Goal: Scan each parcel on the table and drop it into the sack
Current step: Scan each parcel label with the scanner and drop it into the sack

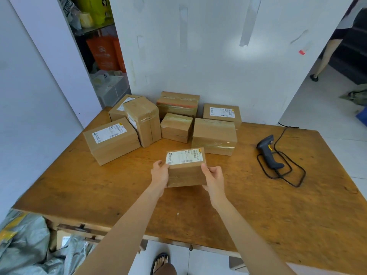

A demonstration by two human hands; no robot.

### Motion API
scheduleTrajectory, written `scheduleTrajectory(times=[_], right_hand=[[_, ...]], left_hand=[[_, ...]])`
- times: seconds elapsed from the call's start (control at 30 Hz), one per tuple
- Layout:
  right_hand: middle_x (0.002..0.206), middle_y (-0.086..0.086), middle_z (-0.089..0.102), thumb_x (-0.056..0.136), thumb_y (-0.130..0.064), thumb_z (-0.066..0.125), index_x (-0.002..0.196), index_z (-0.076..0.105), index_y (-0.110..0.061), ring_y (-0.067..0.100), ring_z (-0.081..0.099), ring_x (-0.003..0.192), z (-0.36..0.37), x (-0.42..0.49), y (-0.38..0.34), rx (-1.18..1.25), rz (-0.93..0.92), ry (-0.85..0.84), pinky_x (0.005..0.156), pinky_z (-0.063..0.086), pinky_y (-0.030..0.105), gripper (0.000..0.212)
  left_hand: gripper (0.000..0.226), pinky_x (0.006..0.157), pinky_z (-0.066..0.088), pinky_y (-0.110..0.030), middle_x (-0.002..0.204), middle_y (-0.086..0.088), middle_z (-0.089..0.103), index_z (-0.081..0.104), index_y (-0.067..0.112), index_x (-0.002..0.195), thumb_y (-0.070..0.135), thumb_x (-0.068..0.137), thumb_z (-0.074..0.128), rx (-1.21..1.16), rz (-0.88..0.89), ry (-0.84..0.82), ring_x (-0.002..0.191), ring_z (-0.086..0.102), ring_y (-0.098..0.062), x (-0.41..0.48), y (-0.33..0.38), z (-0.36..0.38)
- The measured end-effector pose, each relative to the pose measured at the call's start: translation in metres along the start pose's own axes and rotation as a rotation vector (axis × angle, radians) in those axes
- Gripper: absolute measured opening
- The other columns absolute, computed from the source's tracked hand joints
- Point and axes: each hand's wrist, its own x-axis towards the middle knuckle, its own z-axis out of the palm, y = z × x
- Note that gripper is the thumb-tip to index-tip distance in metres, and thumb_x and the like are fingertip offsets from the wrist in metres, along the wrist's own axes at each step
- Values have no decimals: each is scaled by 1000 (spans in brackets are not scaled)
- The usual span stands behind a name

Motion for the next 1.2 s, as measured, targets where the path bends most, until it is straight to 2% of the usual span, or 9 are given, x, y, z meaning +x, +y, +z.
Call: scheduleTrajectory(times=[0.17, 0.27, 0.47, 0.6, 0.77, 0.93, 1.0, 1.1, 1.2], right_hand=[[103, -1, 63, 82, -30, 73, 97, 50, -20, 12, 60, 95, 3, 22, -25, 77, 73, 81, 77, 52, 35, 30], [102, 2, 64, 77, -19, 75, 87, 53, -16, 18, 59, 98, -2, 41, -54, 131, 60, -28, 84, 53, 47, 24], [100, 14, 68, 70, -11, 71, 80, 48, -14, 27, 60, 94, -8, 79, -102, 57, 19, -401, 80, 49, 47, 25], [87, 6, 70, 70, -13, 67, 88, 49, -11, 16, 66, 75, -2, 100, -126, -48, 58, -624, 70, 54, 34, 25], [73, -6, 68, 74, -14, 63, 99, 52, -8, 12, 64, 76, 8, 110, -128, -121, 84, -685, 69, 50, 29, 29], [112, 3, 67, 86, -27, 68, 115, 60, -14, 19, 64, 107, -13, 123, -96, -171, 106, -351, 89, 52, 36, 33], [111, 0, 67, 88, -32, 66, 111, 62, -20, 15, 64, 103, -42, 133, -84, -297, 115, -131, 83, 52, 29, 26], [103, 10, 69, 93, -26, 61, 105, 64, -11, 20, 64, 91, -105, 153, -69, -448, 146, 139, 79, 47, 33, 20], [103, 13, 68, 92, -20, 59, 98, 64, -10, 26, 63, 92, -154, 168, -64, -555, 149, 256, 84, 48, 39, 13]], left_hand=[[46, 97, 46, -61, 123, -7, 58, 47, 22, 135, 20, 89, 56, -120, -148, -193, 112, 55, -26, 6, 8, -5], [51, 97, 39, -66, 116, -8, 60, 52, 21, 125, 38, 79, 66, -215, -246, -292, 105, 56, -26, 18, 26, -19], [87, 103, 31, -66, 134, -11, 55, 47, 18, 127, 62, 59, 78, -91, -313, -553, 128, 47, -35, 55, 54, -43], [69, 106, 37, -55, 130, -9, 64, 61, 19, 127, 44, 67, 84, -13, -256, -903, 124, 58, -31, 72, 54, -45], [76, 98, 50, -44, 134, -14, 61, 48, 13, 136, 16, 69, 84, -64, -278, -1010, 124, 58, -31, 86, 49, -30], [83, 86, 57, -39, 120, -9, 70, 47, 16, 131, 24, 60, 89, 49, -228, -902, 112, 66, -27, 95, 38, -8], [87, 92, 55, -43, 118, -6, 71, 46, 19, 131, 24, 56, 91, 102, -200, -825, 110, 67, -25, 98, 33, 4], [85, 101, 49, -49, 123, -5, 68, 46, 21, 131, 21, 59, 90, 143, -176, -755, 114, 64, -25, 99, 31, 26], [86, 102, 48, -49, 124, -5, 66, 46, 21, 130, 22, 56, 91, 128, -172, -744, 114, 63, -24, 94, 35, 54]])
